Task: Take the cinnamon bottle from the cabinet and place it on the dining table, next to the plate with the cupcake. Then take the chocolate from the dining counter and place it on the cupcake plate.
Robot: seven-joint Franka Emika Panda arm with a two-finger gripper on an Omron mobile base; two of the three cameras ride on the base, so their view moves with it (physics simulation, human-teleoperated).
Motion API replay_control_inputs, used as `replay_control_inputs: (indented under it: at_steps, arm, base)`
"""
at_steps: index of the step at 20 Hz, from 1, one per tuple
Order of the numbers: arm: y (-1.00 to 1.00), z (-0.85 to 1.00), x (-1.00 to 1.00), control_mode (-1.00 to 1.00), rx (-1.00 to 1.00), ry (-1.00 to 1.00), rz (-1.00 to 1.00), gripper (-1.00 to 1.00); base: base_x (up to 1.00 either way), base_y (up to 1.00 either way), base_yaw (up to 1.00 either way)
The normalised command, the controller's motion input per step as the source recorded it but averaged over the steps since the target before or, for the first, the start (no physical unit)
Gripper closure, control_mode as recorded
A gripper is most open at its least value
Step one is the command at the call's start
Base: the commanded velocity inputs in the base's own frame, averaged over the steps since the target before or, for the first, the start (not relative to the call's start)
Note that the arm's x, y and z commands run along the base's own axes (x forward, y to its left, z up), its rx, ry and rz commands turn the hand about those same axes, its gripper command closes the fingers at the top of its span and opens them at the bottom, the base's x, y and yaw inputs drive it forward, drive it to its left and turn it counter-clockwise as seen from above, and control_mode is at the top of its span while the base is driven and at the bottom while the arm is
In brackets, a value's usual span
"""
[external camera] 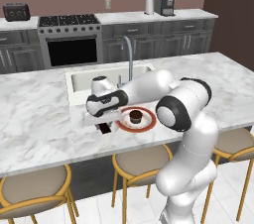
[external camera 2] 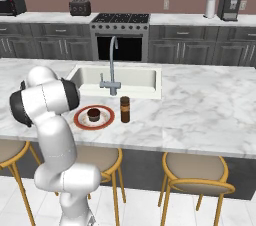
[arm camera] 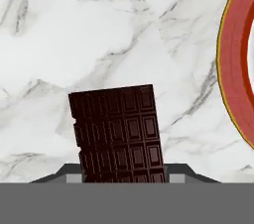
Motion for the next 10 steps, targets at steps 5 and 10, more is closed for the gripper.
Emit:
replay_control_inputs:
  at_steps: [5,10]
  arm:
    - [-0.4,0.23,0.06,-1.0,0.0,0.0,0.05,1.0]
    - [-0.49,-0.06,0.09,-1.0,0.0,0.0,0.07,1.0]
  base:
    - [0.0,0.0,0.0]
    - [0.0,0.0,0.0]
